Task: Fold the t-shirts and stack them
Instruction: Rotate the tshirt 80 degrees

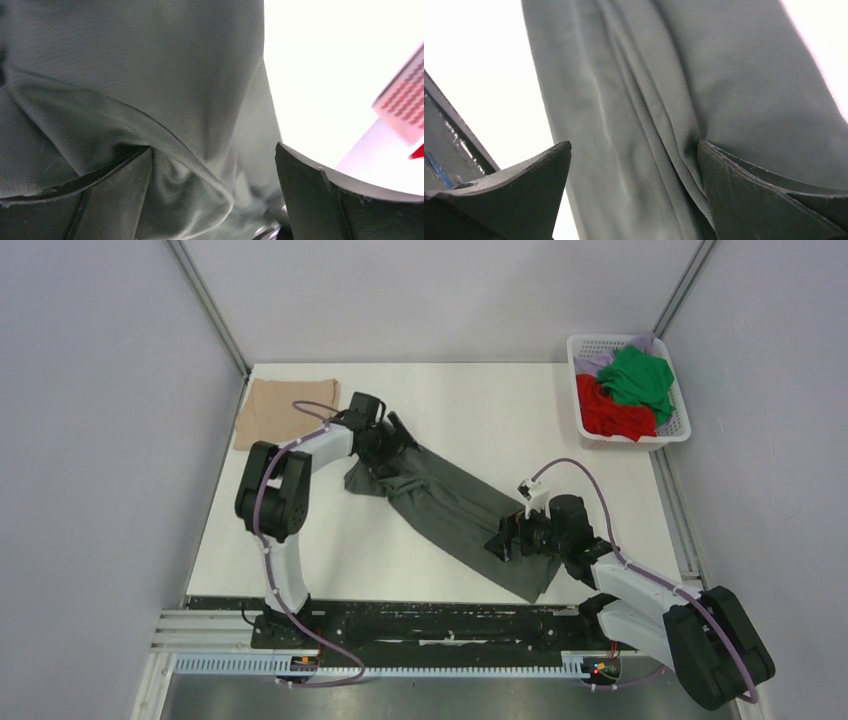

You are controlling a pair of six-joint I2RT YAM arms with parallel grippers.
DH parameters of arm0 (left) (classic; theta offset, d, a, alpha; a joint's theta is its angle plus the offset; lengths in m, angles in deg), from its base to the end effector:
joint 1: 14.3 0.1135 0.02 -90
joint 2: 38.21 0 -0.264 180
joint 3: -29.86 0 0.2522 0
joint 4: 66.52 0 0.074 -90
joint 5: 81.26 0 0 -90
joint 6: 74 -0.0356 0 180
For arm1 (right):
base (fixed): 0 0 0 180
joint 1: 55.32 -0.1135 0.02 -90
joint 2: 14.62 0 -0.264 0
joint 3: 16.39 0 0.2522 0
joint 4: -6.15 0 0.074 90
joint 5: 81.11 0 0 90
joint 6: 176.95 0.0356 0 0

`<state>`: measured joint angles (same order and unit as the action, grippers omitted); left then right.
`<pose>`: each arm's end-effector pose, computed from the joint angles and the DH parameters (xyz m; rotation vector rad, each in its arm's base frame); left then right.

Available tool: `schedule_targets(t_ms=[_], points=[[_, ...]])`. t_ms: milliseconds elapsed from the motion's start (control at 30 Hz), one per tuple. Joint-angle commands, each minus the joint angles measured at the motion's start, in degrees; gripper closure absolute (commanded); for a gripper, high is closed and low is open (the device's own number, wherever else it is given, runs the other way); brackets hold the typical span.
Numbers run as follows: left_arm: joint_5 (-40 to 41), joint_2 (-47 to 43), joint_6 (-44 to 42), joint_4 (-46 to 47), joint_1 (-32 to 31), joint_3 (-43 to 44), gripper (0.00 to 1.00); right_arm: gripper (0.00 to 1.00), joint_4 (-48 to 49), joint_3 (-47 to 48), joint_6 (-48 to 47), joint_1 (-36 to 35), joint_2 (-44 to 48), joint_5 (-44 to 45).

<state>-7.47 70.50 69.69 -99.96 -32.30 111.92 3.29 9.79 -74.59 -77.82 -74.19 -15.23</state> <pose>0.3622 -0.1281 0.1567 -0.7521 2.6818 -0.7566 0.1633 0.0834 0.1394 -0.4400 2.2121 0.7975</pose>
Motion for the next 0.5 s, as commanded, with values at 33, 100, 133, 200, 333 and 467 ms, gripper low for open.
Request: schedule_targets(t_ms=[33, 100, 133, 200, 333, 467], points=[[5.54, 20.27, 1.06, -0.44, -0.27, 20.92, 0.00, 0.02, 1.09, -3.28, 2.70, -4.96, 0.90, -4.23], [5.61, 27.13, -0.11, -5.92, -0.28, 33.49, 0.00, 0.02, 7.01, -5.14, 6.62, -7.53, 1.04, -6.91], [4.85, 31.05, -1.05, -8.89, -0.24, 39.48, 0.00, 0.02, 11.30, -6.38, 8.74, -9.67, 0.95, -8.39], [4.92, 36.93, -1.64, -13.05, -0.66, 51.74, 0.00, 0.02, 16.84, -7.32, 10.54, -14.24, -0.19, -8.60], [4.27, 44.50, -2.60, -12.76, -1.88, 65.91, 0.00, 0.02, 16.48, -2.15, 6.15, -22.14, -7.05, -9.26], [2.88, 46.38, -0.52, -6.88, -2.81, 67.06, 0.00, 0.02, 13.77, 2.91, 4.40, -25.47, -12.20, -7.37]])
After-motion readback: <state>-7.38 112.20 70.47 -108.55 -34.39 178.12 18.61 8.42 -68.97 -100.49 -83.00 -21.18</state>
